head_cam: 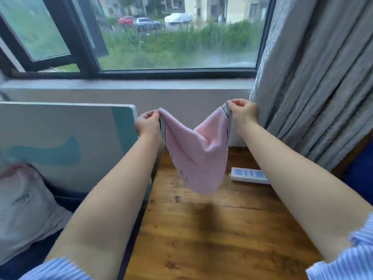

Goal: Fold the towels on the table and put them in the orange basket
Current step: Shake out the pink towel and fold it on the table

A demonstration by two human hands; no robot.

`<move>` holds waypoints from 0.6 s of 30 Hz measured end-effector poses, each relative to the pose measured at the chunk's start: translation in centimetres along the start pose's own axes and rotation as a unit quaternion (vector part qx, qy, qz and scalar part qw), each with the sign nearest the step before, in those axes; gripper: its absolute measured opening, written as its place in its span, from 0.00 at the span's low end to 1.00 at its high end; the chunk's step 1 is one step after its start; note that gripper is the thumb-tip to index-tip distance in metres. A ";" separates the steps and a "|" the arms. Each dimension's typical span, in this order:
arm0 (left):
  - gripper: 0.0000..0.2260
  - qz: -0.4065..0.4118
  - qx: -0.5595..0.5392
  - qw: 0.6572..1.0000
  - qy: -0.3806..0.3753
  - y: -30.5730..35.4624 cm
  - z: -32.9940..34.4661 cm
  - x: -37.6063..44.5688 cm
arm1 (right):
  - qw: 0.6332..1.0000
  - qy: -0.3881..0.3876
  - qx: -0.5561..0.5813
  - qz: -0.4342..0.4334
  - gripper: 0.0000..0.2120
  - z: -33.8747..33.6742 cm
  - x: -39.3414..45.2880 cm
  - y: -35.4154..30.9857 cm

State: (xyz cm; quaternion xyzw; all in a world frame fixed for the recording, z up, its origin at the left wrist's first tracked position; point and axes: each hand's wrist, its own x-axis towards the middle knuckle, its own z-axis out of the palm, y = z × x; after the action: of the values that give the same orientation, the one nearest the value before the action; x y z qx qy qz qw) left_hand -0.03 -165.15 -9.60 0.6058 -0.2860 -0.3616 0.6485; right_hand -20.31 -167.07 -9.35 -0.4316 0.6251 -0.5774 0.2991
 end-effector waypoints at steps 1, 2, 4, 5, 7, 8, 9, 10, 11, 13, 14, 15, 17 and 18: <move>0.08 0.012 -0.044 0.999 0.016 1.7 0.1 0.7 | 0.999 0.014 0.031 -0.015 0.07 -0.2 0.6 -1.6; 0.11 0.021 -0.094 0.995 0.026 3.1 -0.2 0.9 | 0.997 0.025 0.062 -0.028 0.05 -0.4 1.0 -2.9; 0.13 0.027 -0.157 0.986 0.045 4.4 -1.3 1.1 | 0.992 0.043 0.110 -0.045 0.03 -1.1 1.4 -4.2; 0.13 0.023 -0.161 0.985 0.052 4.5 -2.2 1.1 | 0.991 0.048 0.115 -0.049 0.04 -1.5 1.4 -4.3; 0.12 0.001 -0.141 0.989 0.045 3.7 -4.5 1.0 | 0.993 0.044 0.103 -0.038 0.06 -2.4 0.8 -3.0; 0.12 -0.011 -0.120 0.992 0.036 2.7 -5.7 1.2 | 0.995 0.036 0.087 -0.030 0.06 -2.8 0.5 -1.9; 0.11 -0.028 -0.095 0.995 0.027 1.3 -7.1 1.1 | 0.998 0.024 0.056 -0.019 0.05 -3.1 -0.1 -0.4; 0.11 -0.049 -0.061 0.997 0.017 -0.2 -8.4 0.9 | 1.000 0.013 0.019 -0.004 0.05 -3.4 -0.9 1.3; 0.09 -0.075 -0.024 0.997 0.008 -1.7 -9.5 0.6 | 1.000 0.002 -0.024 0.010 0.06 -3.8 -1.5 3.1; 0.03 -0.123 0.068 0.990 0.002 -5.1 -11.8 -0.4 | 0.989 -0.030 -0.133 0.052 0.06 -4.7 -3.3 7.2; 0.07 -0.145 0.114 0.983 0.000 -6.7 -12.8 -0.9 | 0.976 -0.049 -0.202 0.072 0.06 -5.1 -4.3 9.0; 0.10 -0.165 0.161 0.973 -0.013 -8.5 -13.8 -1.5 | 0.954 -0.073 -0.274 0.095 0.08 -5.6 -5.5 10.8; 0.12 -0.180 0.280 0.941 -0.060 -11.8 -15.6 -3.0 | 0.896 -0.146 -0.395 0.140 0.11 -6.6 -8.2 14.3; 0.12 -0.187 0.352 0.912 -0.094 -13.5 -16.4 -3.9 | 0.861 -0.187 -0.445 0.163 0.12 -7.1 -9.6 16.1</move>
State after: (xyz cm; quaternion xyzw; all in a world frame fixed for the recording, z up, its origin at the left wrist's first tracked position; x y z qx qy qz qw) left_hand 9.32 -152.53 -24.40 0.8003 -0.3358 -0.4075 0.2839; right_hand -25.36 -155.89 -25.19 -0.5105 0.8093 -0.0893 0.2765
